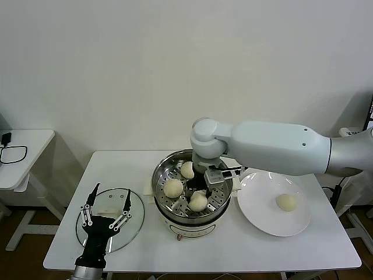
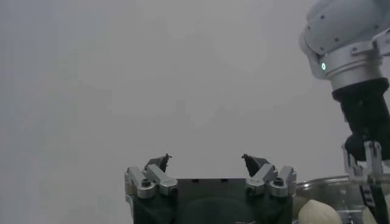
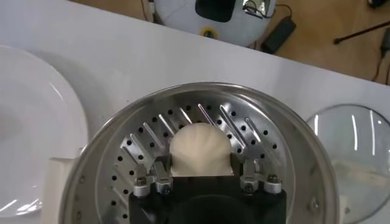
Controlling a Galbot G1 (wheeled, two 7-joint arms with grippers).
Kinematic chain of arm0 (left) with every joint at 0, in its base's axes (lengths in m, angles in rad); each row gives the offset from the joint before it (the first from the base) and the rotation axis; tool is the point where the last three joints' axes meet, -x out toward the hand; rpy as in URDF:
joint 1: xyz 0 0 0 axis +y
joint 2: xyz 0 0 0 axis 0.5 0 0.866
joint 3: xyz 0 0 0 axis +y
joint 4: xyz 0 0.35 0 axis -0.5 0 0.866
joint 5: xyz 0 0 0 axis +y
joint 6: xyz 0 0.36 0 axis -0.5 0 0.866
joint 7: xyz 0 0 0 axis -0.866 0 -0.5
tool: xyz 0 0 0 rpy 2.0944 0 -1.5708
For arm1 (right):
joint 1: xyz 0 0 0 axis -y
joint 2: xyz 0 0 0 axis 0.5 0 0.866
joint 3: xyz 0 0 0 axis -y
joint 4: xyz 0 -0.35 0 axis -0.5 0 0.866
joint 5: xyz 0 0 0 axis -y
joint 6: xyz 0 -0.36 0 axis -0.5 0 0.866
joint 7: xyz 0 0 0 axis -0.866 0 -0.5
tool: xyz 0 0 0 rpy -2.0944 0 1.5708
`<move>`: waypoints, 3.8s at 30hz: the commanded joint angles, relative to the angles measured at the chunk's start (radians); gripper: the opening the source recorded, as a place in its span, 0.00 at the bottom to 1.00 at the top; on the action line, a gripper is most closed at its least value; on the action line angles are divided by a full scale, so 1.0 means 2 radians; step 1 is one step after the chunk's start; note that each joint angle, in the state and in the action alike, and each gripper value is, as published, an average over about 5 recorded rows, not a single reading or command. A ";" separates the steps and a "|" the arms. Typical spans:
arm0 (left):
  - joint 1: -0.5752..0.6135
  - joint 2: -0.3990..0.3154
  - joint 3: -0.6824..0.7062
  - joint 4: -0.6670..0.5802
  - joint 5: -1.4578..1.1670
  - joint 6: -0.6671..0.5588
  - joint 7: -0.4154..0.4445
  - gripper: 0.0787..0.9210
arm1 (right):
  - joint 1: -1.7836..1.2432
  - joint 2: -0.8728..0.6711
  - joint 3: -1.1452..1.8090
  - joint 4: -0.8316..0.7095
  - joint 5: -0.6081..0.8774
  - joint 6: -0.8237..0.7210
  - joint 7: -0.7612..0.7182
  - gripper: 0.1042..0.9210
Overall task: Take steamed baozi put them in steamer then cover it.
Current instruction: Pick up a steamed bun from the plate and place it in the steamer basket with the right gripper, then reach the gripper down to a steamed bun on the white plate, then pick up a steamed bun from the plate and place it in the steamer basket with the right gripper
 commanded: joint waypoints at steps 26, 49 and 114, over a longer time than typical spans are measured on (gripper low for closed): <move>-0.006 0.003 0.004 0.001 -0.005 0.002 0.000 0.88 | 0.072 -0.165 0.059 -0.146 0.276 -0.308 -0.031 0.88; 0.004 -0.002 -0.002 0.000 -0.003 0.004 0.000 0.88 | -0.191 -0.209 0.144 -0.354 0.138 -0.343 -0.025 0.88; -0.022 0.013 0.002 0.010 -0.012 0.008 -0.001 0.88 | 0.180 -0.024 -0.117 -0.165 0.412 -0.446 -0.072 0.65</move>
